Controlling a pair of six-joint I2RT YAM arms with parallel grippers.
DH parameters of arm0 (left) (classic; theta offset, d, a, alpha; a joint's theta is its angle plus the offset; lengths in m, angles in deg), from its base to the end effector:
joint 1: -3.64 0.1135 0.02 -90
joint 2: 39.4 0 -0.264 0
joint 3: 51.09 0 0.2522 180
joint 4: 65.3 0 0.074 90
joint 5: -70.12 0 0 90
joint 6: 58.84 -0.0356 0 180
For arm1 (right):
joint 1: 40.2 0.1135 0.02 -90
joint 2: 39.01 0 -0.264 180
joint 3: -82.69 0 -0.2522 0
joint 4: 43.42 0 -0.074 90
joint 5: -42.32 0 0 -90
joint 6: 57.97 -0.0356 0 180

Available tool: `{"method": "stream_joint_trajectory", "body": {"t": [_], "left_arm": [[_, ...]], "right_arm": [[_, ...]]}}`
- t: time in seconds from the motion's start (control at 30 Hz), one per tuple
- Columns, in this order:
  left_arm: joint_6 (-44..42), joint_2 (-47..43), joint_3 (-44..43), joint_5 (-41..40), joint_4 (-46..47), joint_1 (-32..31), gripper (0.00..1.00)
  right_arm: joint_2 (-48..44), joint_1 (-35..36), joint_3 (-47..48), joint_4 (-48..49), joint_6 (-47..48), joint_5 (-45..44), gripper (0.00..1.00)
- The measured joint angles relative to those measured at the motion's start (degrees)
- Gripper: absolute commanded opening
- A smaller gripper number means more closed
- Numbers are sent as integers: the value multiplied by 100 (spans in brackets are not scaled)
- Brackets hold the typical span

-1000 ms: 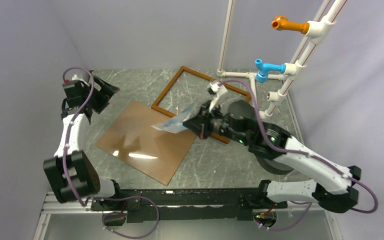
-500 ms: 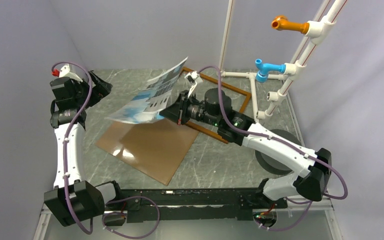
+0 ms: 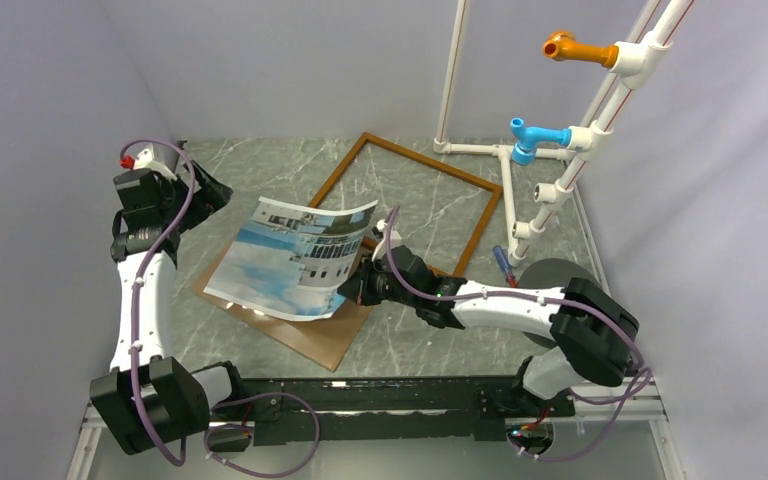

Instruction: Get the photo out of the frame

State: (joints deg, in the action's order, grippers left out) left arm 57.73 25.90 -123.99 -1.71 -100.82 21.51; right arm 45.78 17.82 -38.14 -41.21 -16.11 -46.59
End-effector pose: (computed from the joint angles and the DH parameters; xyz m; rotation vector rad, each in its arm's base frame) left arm 0.2460 0.0677 0.3362 -0.5921 1.9708 -0.4201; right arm 0.1710 0.2752 0.2238 -0.2025 2.1838 1.1641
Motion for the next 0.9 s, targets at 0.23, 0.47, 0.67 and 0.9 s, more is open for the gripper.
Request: {"method": "stream_joint_trajectory", "body": {"t": [0.23, 0.47, 0.67, 0.9], "left_arm": [[4, 0, 61, 142, 13, 0, 99], [7, 0, 90, 260, 105, 0, 99], [7, 0, 96, 341, 131, 0, 99], [13, -2, 127, 385, 151, 0, 99]], "right_arm": [[-7, 227, -525, 354, -542, -566, 0], [-4, 599, -745, 468, -1064, -920, 0], [9, 820, -745, 426, -1355, -1189, 0], [109, 979, -745, 341, -1707, -1502, 0]]}}
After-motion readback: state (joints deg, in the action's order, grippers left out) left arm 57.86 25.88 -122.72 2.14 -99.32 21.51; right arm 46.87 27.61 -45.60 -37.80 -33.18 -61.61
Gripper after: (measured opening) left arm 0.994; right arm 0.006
